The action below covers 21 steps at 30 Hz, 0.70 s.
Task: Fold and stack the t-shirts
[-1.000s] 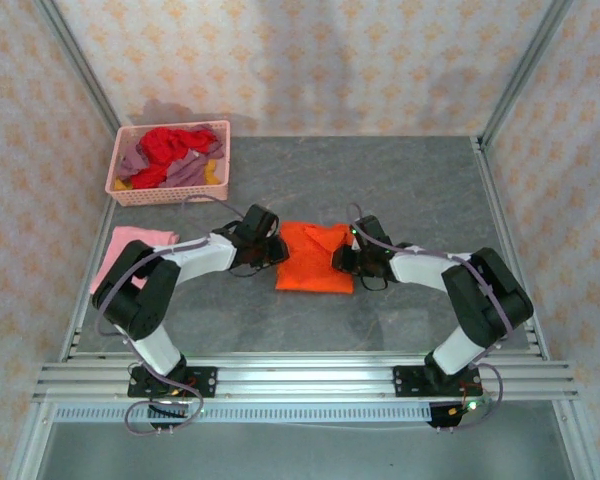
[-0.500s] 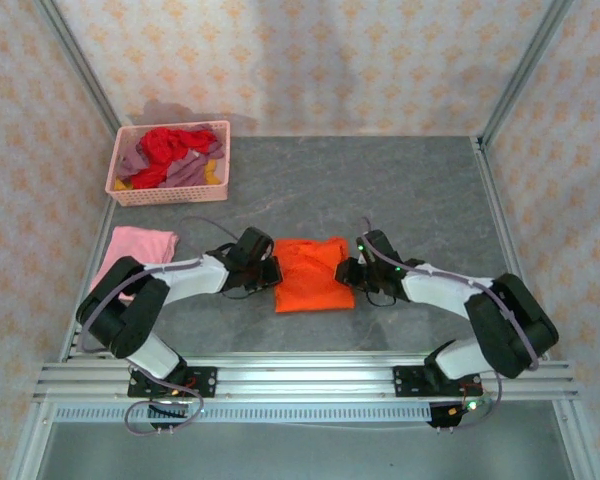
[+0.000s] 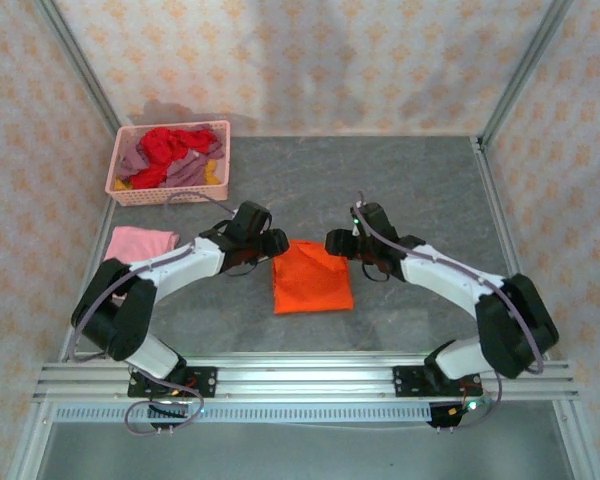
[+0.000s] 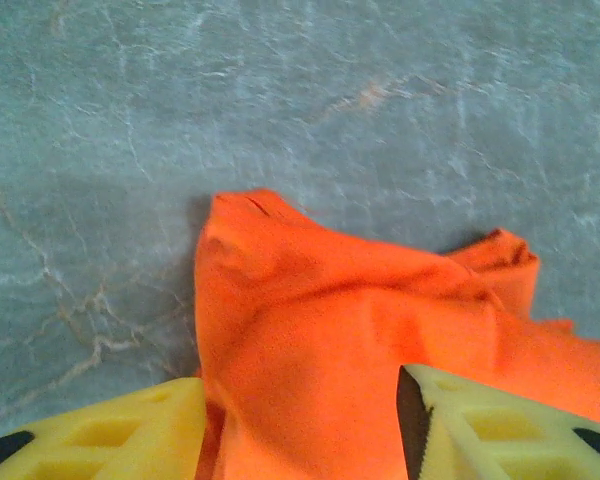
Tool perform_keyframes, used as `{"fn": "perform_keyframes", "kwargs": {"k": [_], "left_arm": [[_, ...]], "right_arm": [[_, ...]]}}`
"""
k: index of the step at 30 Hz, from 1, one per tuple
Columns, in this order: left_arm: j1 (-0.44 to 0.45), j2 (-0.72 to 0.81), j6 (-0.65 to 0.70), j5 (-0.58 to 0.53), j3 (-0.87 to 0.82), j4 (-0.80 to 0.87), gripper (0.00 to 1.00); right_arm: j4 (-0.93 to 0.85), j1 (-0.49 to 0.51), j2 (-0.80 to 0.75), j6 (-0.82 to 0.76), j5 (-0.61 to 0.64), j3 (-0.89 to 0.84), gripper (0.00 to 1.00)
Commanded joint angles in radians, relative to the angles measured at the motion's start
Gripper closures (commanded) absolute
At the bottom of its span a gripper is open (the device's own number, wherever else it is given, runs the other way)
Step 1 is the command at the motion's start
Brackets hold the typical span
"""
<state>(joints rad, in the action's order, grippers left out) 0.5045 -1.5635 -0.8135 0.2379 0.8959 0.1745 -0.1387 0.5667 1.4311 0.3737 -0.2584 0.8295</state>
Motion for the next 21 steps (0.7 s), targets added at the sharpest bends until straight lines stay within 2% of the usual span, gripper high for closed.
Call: {"fn": "perform_keyframes", "kwargs": {"k": [1, 6, 8, 9, 12, 21], "left_arm": [[-0.019, -0.077, -0.015, -0.004, 0.022, -0.020, 0.52], [-0.022, -0.130, -0.041, 0.035, 0.043, -0.066, 0.77], [-0.023, -0.126, -0.040, 0.033, 0.050, -0.063, 0.89], [-0.021, -0.120, -0.037, 0.025, 0.055, -0.051, 0.93], [-0.015, -0.095, -0.022, 0.000, 0.071, -0.008, 1.00], [0.006, -0.026, 0.018, -0.039, 0.114, 0.085, 1.00]], "right_arm": [[-0.024, -0.004, 0.081, -0.020, 0.020, 0.046, 0.46], [-0.006, -0.004, 0.153, -0.010, -0.031, 0.088, 0.73], [0.015, -0.004, 0.140, -0.008, -0.024, 0.078, 0.95], [0.028, -0.004, 0.128, -0.010, -0.027, 0.070, 1.00], [0.074, -0.004, 0.083, -0.014, -0.050, 0.036, 1.00], [0.163, -0.004, -0.052, -0.012, 0.033, -0.045, 1.00]]}}
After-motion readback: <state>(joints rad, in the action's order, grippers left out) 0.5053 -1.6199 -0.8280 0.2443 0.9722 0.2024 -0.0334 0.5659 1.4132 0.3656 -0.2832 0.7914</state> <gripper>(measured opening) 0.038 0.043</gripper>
